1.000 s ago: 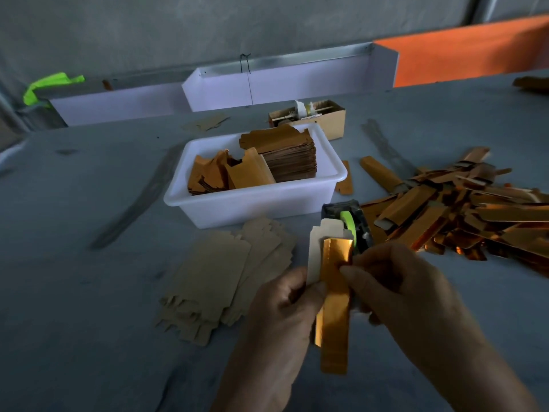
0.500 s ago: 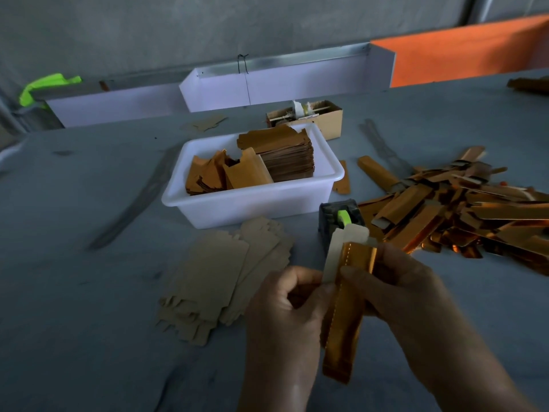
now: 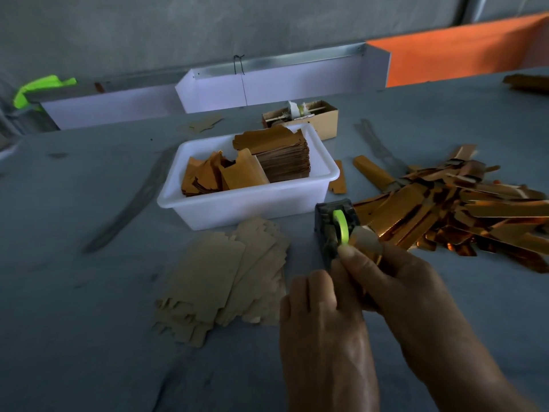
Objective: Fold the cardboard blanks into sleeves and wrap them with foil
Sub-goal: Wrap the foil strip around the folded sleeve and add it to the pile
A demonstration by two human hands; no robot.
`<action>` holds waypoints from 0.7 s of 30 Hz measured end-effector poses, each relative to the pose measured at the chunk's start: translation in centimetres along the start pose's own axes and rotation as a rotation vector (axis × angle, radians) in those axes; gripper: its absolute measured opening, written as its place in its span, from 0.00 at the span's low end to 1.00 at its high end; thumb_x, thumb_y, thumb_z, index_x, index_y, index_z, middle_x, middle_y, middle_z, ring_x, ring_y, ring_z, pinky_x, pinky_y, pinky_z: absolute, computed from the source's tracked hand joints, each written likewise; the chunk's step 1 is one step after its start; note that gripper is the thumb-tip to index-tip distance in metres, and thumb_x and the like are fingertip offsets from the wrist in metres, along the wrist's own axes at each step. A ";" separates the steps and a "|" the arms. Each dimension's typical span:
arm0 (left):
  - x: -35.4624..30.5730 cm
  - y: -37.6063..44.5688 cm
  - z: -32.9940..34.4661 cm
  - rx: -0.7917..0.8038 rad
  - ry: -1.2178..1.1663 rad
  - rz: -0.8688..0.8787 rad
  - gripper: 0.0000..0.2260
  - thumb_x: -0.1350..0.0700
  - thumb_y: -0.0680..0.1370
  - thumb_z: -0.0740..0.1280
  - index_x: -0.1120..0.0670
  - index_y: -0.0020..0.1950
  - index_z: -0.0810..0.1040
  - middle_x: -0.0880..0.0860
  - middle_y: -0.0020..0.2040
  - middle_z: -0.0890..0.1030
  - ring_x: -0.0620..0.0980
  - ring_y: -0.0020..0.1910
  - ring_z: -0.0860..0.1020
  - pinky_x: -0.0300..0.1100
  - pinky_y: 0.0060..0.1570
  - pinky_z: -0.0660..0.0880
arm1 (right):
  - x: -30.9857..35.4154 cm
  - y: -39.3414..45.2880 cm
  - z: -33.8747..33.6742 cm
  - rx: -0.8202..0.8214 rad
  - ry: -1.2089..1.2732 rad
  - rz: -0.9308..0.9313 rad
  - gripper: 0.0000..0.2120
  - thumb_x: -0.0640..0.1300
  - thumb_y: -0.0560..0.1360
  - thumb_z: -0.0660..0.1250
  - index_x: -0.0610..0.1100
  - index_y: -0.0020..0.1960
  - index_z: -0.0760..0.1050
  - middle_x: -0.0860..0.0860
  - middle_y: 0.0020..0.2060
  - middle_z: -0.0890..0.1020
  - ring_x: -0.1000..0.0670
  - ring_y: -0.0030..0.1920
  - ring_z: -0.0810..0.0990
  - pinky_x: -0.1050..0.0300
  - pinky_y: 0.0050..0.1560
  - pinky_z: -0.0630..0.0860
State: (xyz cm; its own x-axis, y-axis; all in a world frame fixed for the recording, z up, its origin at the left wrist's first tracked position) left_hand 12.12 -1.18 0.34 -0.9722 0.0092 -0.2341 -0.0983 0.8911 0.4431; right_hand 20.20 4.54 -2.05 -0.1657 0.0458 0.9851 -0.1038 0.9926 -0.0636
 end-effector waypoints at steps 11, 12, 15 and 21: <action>4.9 -0.5 2.8 0.361 -1.206 -0.685 0.07 0.56 0.74 0.71 0.50 0.36 0.82 0.49 0.26 0.78 0.42 0.24 0.74 0.34 0.23 0.68 | 0.1 0.5 -0.5 0.052 0.226 0.063 0.13 0.51 0.74 0.62 0.42 0.41 0.76 0.43 0.33 0.76 0.46 0.36 0.78 0.54 0.42 0.78; 4.9 -0.6 2.9 0.372 -1.215 -0.687 0.08 0.56 0.74 0.71 0.50 0.34 0.82 0.49 0.25 0.77 0.42 0.23 0.72 0.33 0.22 0.67 | 0.1 0.5 -0.7 0.050 0.205 0.060 0.16 0.53 0.74 0.61 0.39 0.41 0.75 0.42 0.33 0.75 0.45 0.36 0.78 0.55 0.41 0.79; 5.3 -0.8 3.4 0.344 -1.268 -0.753 0.06 0.57 0.73 0.71 0.50 0.35 0.83 0.50 0.28 0.78 0.43 0.26 0.72 0.33 0.25 0.67 | 0.6 0.9 -1.7 0.001 0.067 0.015 0.22 0.58 0.71 0.59 0.39 0.46 0.77 0.40 0.36 0.78 0.43 0.39 0.79 0.61 0.35 0.78; 7.0 -0.6 3.6 0.157 -1.275 -0.826 0.06 0.60 0.74 0.69 0.55 0.37 0.81 0.49 0.26 0.77 0.41 0.23 0.72 0.32 0.22 0.67 | -0.9 2.1 -3.9 -0.058 -0.221 -0.020 0.07 0.45 0.75 0.65 0.47 0.39 0.79 0.54 0.24 0.76 0.60 0.24 0.71 0.61 0.29 0.62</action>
State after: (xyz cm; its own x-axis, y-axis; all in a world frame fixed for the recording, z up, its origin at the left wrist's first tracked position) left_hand 6.11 -0.03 -4.66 0.1747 -0.1996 -0.9642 -0.4018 0.8795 -0.2549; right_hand 23.92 7.05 -2.42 -0.3758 0.0070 0.9267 -0.0533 0.9982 -0.0291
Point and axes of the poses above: each hand's wrist, its own y-axis towards the middle knuckle, its own z-axis out of the palm, x = y × z, the point moved 7 cm from there along y, towards the middle knuckle
